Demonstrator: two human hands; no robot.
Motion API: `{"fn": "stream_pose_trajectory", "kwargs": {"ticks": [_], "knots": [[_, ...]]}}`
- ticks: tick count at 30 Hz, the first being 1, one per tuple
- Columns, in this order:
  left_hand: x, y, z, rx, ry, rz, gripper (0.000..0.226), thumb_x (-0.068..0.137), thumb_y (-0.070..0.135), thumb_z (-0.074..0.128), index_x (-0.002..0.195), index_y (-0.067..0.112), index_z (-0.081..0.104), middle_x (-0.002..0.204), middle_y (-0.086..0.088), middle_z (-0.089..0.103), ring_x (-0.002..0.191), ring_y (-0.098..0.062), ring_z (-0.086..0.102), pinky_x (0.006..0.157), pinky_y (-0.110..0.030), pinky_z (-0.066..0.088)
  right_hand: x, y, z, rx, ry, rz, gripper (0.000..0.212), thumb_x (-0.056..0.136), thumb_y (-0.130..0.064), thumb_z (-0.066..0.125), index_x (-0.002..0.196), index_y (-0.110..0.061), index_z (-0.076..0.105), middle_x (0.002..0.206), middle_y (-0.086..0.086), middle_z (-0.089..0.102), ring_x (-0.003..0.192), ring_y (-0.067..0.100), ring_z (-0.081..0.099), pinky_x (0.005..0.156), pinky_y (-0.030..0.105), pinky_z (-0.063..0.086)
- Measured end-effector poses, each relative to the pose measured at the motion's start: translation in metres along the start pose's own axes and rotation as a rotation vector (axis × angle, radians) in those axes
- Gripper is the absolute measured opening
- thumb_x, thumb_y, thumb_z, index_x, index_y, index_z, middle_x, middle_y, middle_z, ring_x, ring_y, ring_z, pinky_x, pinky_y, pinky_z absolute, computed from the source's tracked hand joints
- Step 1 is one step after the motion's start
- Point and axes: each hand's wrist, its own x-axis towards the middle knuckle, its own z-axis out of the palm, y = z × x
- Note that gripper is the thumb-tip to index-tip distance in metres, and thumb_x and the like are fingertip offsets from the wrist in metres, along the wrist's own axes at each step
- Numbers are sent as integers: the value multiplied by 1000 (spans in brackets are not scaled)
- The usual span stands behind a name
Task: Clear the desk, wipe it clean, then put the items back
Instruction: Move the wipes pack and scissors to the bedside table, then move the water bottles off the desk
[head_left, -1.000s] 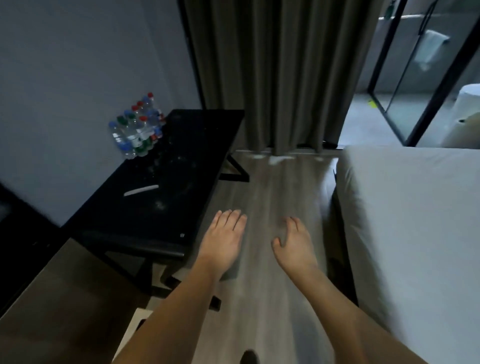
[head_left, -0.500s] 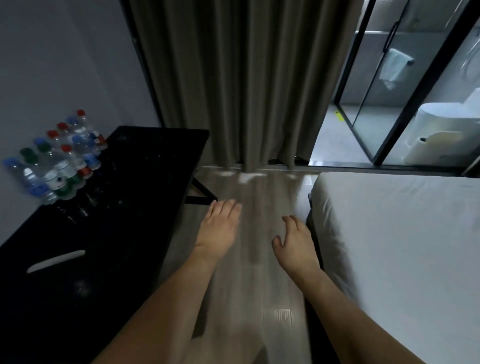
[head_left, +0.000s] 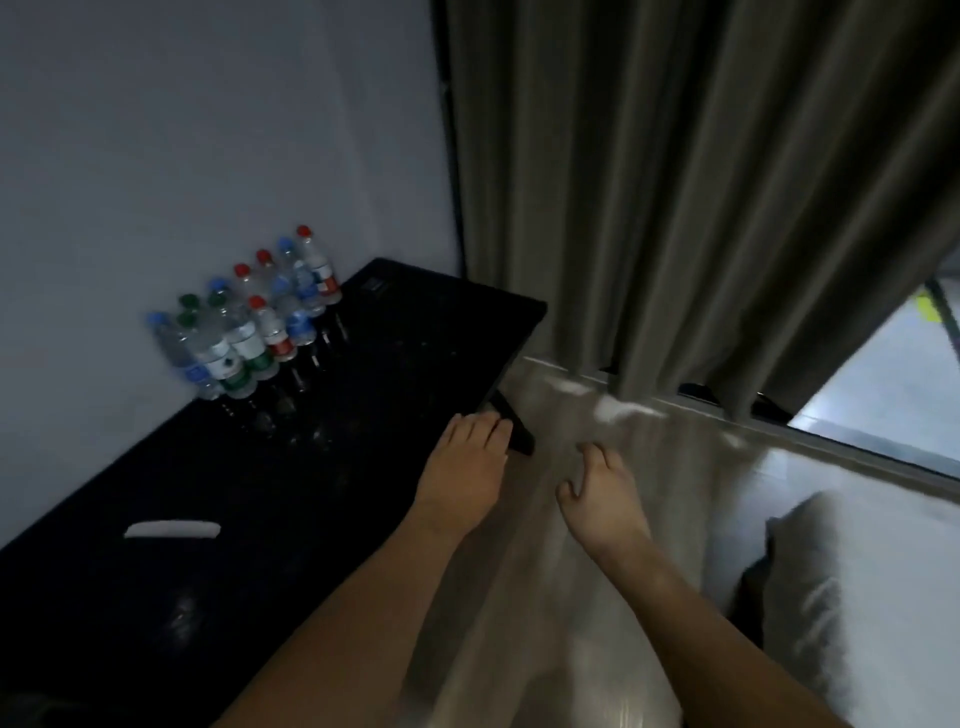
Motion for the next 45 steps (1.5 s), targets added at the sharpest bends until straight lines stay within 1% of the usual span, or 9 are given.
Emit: {"fn": "stream_pose_trajectory", "kwargs": {"ticks": [4,9,17,24,28,33,38,42,45], "knots": [[12,-59,9,4,-106,-180,48,99,30,33,142,11,43,142,-9,47,129,-27,46,118,-44,23,59,-45,26,-5,-124,-132,59,88,-23,59,142,-8,40,147,12,37,131,31,41,111,36,34],[18,-135,9,2,-85,-394,50,102,30,35,150,17,28,153,-2,31,140,-21,29,121,-38,11,116,-106,53,-54,-206,-279,58,88,-24,58,142,-10,42,148,10,36,134,26,38,112,35,32],[-20,-218,14,-62,-156,-829,50,101,29,40,149,17,28,150,-3,34,135,-21,35,117,-36,24,170,-218,121,-77,-416,-523,55,95,-26,54,146,-17,36,156,0,26,142,17,27,117,32,28],[-78,-257,-2,40,-143,-1213,43,99,28,43,141,19,40,141,0,44,127,-20,44,108,-33,34,192,-296,177,-109,-689,-847,54,95,-25,53,146,-15,38,155,0,28,142,16,28,116,34,30],[-114,-272,-5,100,-244,-1381,41,95,24,47,135,20,46,134,-2,50,121,-23,49,104,-35,36,208,-337,200,-101,-719,-1002,50,94,-23,53,142,-13,44,150,1,35,137,18,35,113,32,32],[-143,-314,-3,198,-552,-1222,43,94,26,52,136,19,47,132,-4,52,121,-24,48,109,-38,32,210,-371,230,-165,-815,-1102,50,94,-23,54,142,-14,44,149,1,36,136,18,37,112,31,34],[-158,-388,24,243,-726,-1081,52,88,23,62,137,17,46,138,-8,47,128,-29,43,111,-43,30,227,-400,268,-222,-844,-1110,49,96,-24,53,143,-16,42,150,0,33,137,17,34,111,30,31],[-170,-437,63,245,-896,-944,49,91,24,58,138,20,46,143,-7,44,134,-30,36,113,-49,26,241,-419,306,-284,-880,-1114,48,95,-25,54,141,-18,42,148,-1,35,135,17,35,111,31,34],[-175,-459,82,222,-921,-880,49,93,23,56,140,21,43,143,-6,44,134,-30,37,115,-51,23,245,-431,328,-312,-914,-1114,49,96,-25,53,143,-18,41,150,-2,32,136,17,34,112,31,33]]}}
